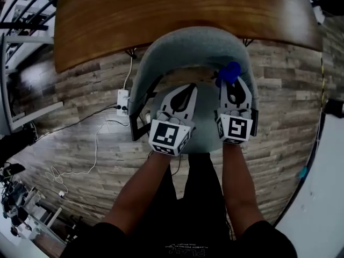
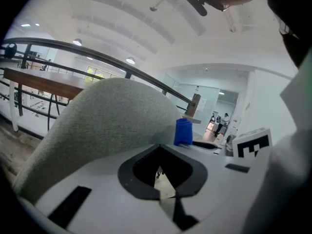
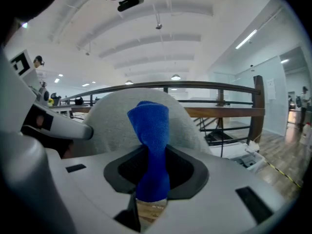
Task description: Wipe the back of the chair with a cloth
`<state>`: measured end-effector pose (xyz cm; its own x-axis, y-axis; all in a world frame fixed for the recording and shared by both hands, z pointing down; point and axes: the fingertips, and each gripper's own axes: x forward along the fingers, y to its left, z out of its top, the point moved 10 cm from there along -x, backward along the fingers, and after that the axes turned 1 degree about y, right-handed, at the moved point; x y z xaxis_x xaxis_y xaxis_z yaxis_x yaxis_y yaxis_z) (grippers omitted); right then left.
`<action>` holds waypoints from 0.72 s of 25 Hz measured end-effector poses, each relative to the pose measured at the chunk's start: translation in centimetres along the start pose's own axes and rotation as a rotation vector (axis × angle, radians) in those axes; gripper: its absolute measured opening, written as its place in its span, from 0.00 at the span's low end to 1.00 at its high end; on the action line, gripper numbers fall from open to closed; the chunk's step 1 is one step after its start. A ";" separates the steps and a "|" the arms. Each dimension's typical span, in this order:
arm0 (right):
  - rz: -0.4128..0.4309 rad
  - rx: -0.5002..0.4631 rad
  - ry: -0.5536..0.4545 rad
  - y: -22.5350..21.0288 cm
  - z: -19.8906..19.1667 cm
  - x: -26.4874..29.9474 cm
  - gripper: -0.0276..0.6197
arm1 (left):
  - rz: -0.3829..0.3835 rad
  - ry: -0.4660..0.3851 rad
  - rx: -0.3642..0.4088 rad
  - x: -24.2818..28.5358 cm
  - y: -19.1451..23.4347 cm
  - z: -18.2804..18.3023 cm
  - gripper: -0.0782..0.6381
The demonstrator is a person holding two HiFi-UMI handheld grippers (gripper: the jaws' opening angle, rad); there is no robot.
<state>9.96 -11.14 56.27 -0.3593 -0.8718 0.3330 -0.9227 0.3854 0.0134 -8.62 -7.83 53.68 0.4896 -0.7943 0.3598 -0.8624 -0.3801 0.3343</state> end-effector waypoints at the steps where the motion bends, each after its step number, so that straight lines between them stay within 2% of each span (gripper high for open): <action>1: 0.045 -0.010 0.000 0.9 0.0 0.4 0.21 | 0.013 -0.003 -0.001 -0.4 0.6 0.0 0.12; 6: 0.245 -0.002 0.001 5.5 -1.1 2.0 0.21 | 0.107 -0.011 -0.030 -2.8 3.4 -0.9 0.12; 12: 0.467 0.009 0.002 10.7 -1.9 3.3 0.21 | 0.229 -0.020 -0.145 -6.3 5.9 -2.9 0.12; 18: 0.589 -0.003 0.042 14.5 -3.0 3.9 0.21 | 0.303 -0.015 -0.139 -8.2 7.3 -4.5 0.12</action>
<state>-4.40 -8.03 60.63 -0.8050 -0.4980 0.3225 -0.5691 0.8018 -0.1824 -18.32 -1.98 57.05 0.2110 -0.8687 0.4482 -0.9421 -0.0583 0.3303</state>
